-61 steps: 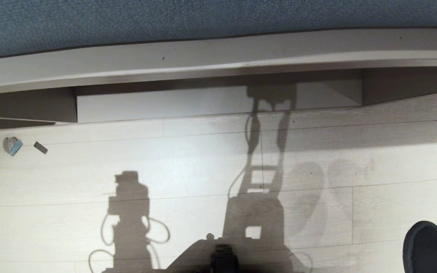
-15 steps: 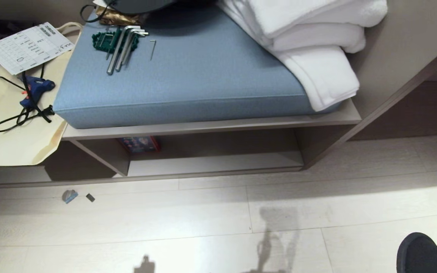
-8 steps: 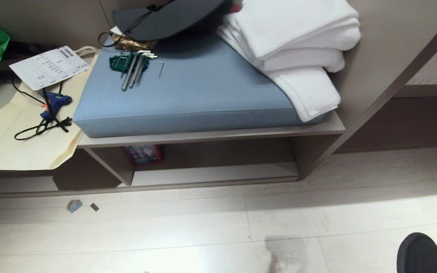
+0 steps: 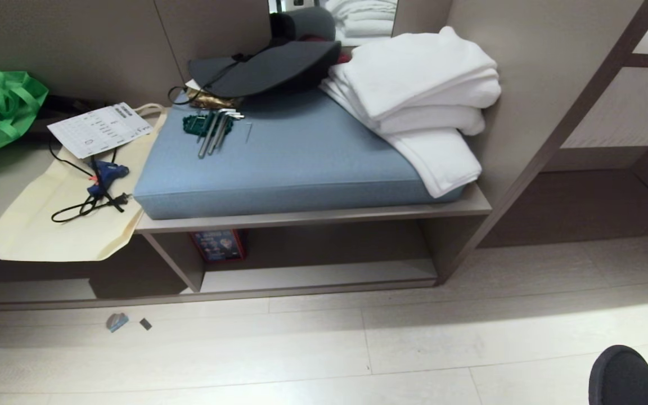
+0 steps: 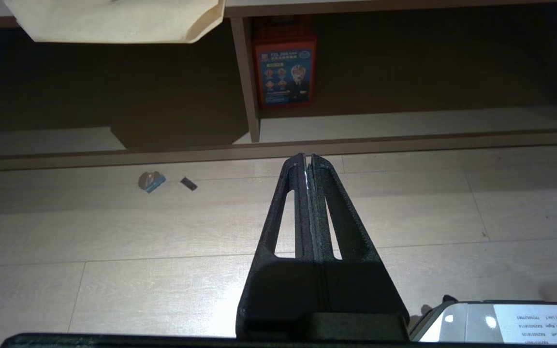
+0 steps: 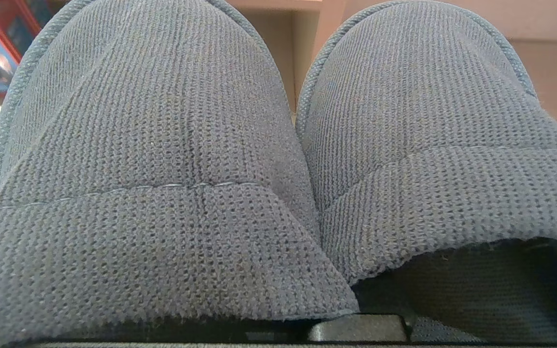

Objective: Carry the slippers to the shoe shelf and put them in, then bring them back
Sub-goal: Place the slippers on the floor

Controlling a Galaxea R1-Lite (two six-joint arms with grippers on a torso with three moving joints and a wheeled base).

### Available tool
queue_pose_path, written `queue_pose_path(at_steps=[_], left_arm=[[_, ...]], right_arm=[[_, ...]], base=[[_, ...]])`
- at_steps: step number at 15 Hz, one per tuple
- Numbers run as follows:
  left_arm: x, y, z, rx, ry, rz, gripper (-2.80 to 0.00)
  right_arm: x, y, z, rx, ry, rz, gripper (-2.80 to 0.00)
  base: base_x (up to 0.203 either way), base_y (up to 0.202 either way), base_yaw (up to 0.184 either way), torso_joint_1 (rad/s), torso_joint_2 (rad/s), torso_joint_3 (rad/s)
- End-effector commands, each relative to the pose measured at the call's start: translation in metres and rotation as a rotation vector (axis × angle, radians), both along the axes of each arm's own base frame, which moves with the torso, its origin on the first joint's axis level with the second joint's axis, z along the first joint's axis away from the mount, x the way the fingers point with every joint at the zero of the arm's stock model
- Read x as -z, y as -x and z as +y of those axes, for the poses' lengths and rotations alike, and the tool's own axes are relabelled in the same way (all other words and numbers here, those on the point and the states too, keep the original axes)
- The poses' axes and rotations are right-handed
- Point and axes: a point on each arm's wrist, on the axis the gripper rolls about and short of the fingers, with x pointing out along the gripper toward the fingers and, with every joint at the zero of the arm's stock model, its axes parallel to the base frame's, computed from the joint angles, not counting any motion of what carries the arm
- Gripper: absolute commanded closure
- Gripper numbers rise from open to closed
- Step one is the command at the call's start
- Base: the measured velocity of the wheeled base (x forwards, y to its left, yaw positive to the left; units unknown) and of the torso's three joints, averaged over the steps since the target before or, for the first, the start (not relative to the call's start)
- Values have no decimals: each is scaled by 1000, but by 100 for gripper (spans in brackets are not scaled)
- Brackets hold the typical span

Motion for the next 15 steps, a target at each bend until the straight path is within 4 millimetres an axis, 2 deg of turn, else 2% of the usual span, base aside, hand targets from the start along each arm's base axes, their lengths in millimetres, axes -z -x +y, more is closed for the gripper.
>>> queue_pose_path(at_steps=[1, 15], left_arm=[[0, 0, 0, -1, 0, 0, 0], [0, 0, 0, 0, 0, 1, 0]], right_arm=[[0, 0, 0, 0, 0, -2, 0], [0, 0, 0, -1, 0, -2, 0]], base=[[0, 0, 0, 2, -5, 212], [0, 0, 0, 2, 1, 203]])
